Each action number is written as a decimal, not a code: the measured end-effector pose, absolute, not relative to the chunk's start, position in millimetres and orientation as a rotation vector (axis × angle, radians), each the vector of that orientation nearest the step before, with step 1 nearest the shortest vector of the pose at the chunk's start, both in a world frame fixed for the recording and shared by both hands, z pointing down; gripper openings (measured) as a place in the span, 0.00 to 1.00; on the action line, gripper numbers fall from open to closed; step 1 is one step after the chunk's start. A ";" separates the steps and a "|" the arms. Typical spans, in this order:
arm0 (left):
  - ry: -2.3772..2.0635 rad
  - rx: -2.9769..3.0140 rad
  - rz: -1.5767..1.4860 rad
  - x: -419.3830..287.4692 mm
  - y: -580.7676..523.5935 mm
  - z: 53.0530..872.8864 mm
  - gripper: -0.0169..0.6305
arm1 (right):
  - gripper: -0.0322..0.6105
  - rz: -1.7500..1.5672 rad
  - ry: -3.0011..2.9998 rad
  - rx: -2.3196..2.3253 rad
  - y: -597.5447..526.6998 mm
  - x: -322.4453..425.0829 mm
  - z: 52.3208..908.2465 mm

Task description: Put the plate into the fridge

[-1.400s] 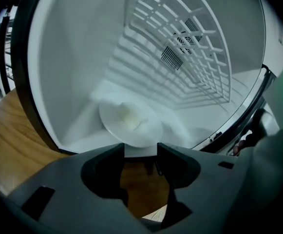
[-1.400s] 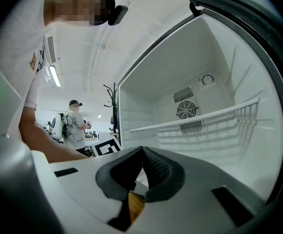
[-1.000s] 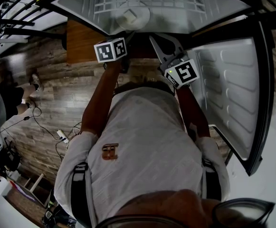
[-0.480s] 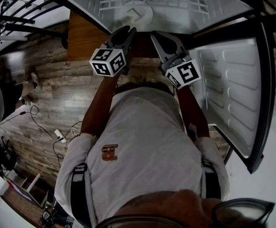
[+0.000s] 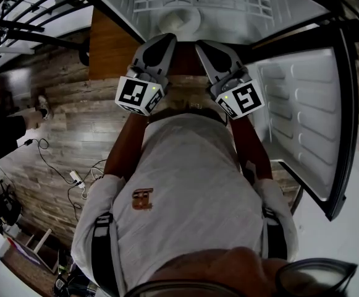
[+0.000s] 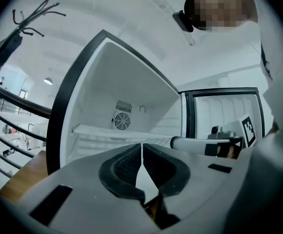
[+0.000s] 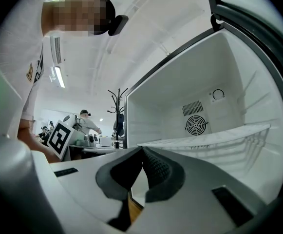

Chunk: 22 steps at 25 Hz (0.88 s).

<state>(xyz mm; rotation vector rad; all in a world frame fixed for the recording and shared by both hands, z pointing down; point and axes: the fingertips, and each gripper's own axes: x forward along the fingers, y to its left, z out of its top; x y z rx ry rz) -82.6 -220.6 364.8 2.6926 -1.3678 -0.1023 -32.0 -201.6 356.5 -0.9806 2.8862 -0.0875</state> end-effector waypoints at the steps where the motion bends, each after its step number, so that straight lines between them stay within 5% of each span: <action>1: -1.364 2.712 -0.109 -82.5 -217.8 359.6 0.07 | 0.10 -0.077 2.885 -0.978 -199.8 -33.6 354.1; 22: -1.236 2.928 -0.215 -83.0 -171.8 325.1 0.05 | 0.10 0.121 2.811 -1.045 -165.9 -59.0 322.3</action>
